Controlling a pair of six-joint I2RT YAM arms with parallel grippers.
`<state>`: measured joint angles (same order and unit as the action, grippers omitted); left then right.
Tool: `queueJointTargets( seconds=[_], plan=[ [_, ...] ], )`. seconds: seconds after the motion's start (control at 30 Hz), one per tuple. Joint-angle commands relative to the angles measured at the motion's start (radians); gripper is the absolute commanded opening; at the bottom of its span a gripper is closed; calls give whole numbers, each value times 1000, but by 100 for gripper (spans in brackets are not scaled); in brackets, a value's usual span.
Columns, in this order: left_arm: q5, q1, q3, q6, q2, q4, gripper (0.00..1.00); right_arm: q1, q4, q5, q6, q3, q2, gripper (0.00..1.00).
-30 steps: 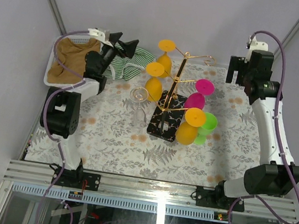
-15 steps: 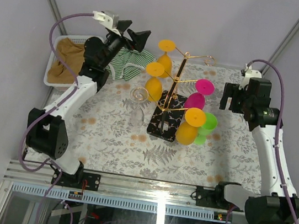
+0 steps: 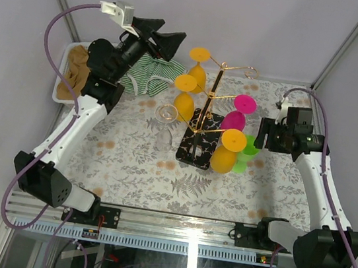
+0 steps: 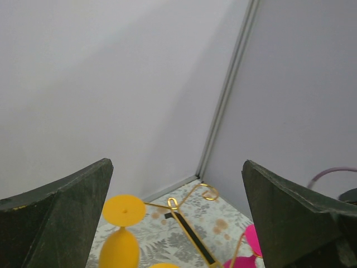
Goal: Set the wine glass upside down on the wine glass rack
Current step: Pick up the wine glass at the center of the board.
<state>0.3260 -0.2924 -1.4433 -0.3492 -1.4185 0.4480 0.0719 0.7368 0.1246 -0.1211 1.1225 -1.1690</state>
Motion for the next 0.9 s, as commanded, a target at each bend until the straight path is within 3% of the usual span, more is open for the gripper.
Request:
queueJointTargets(
  seconds=[0.0,0.1,0.27,0.4,0.5,0.77,0.87],
  plan=[
    [36,-17,-6,-57,31,-43,100,0,17,37,-29,-45,33,70],
    [38,-36,-13,-36,34,-60,100,0,-6,47,-37,-80,40,62],
    [30,-60,-11,-13,42,-73,100,-1,-14,25,-37,-98,48,26],
    [-6,-90,-42,20,42,-133,100,0,-20,-25,-51,-81,67,6],
    [-32,-123,-78,62,40,-185,100,-1,-12,-138,-54,-40,68,0],
    [1,-148,-172,26,-4,-219,100,-1,43,-619,6,210,-30,0],
    [13,-158,-234,7,-40,-287,100,0,-27,-685,41,293,-33,0]
  ],
)
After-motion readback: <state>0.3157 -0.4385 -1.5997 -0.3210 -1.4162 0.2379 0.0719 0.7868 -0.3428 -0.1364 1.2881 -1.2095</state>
